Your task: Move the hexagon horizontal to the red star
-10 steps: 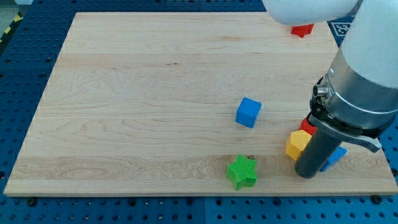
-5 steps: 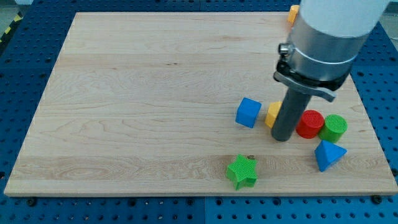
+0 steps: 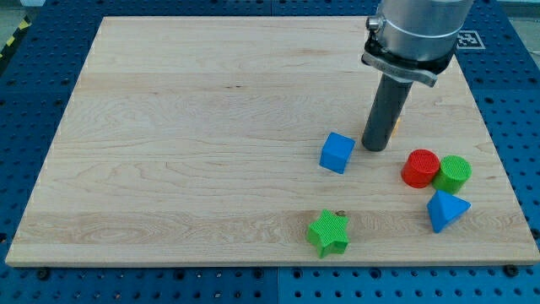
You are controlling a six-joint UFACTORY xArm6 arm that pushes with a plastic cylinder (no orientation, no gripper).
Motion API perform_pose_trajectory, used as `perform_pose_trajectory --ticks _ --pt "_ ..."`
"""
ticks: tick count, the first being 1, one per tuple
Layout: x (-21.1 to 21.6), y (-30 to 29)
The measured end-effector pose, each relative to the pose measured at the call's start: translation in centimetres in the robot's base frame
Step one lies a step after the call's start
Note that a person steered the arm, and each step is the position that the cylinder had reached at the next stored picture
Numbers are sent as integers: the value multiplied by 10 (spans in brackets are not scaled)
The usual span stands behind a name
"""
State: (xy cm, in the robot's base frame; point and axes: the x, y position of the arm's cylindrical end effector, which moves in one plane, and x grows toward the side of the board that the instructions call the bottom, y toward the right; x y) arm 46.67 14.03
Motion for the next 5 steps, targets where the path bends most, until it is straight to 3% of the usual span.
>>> perform_pose_trajectory --ticks 2,5 --pt "-25 39" --pt "-56 34"
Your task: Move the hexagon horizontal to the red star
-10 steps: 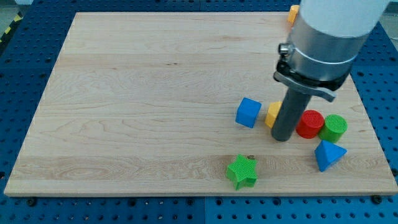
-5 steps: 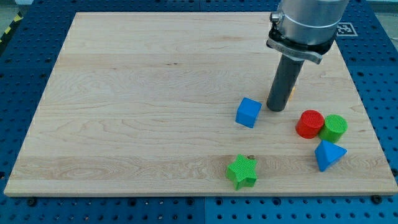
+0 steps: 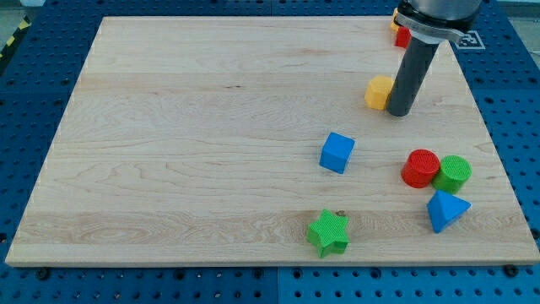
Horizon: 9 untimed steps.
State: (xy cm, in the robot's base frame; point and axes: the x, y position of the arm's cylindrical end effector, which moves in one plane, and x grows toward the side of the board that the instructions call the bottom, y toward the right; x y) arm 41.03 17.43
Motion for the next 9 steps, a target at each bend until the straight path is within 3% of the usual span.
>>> perform_pose_trajectory --ticks 4,7,9 --pt "-4 -21" --pt "-56 -21" --pt "-105 -65"
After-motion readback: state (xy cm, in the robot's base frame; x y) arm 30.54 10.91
